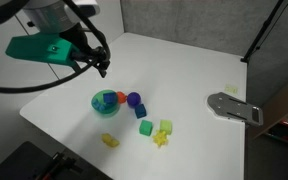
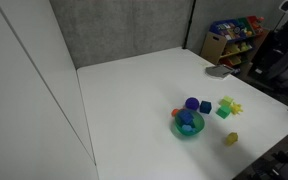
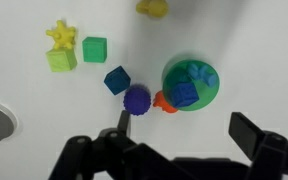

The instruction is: Pick up the yellow microbe toy and place it in the green bowl

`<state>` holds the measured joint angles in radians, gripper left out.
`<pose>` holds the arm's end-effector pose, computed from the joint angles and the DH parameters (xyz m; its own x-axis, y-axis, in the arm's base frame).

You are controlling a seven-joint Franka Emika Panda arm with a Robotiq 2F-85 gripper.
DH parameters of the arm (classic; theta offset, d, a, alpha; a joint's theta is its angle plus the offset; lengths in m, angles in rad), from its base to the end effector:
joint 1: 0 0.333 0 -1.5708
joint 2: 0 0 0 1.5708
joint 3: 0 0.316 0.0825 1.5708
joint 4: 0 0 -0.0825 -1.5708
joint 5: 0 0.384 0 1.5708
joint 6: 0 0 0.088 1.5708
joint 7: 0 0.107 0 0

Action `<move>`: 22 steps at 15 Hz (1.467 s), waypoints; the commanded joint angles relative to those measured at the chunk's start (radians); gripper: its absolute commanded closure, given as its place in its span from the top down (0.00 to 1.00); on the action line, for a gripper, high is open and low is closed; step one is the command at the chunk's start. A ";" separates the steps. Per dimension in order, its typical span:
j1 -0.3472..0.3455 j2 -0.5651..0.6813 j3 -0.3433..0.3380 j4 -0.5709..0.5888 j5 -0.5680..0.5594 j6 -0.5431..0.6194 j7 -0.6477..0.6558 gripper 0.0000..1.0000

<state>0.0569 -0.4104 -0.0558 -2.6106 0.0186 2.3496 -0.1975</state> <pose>0.4115 0.0011 0.4034 0.9708 0.1856 0.1523 0.1889 -0.9820 -0.0075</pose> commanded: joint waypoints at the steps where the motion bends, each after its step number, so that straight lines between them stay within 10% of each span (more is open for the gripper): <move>1: -0.047 0.084 0.066 0.073 -0.082 0.042 0.141 1.00; 12: -0.156 0.365 0.073 0.266 -0.317 0.014 0.514 1.00; 22: -0.180 0.680 -0.056 0.372 -0.147 0.137 0.409 1.00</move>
<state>-0.1074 0.1749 -0.0916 -2.3019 -0.1932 2.4477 0.2720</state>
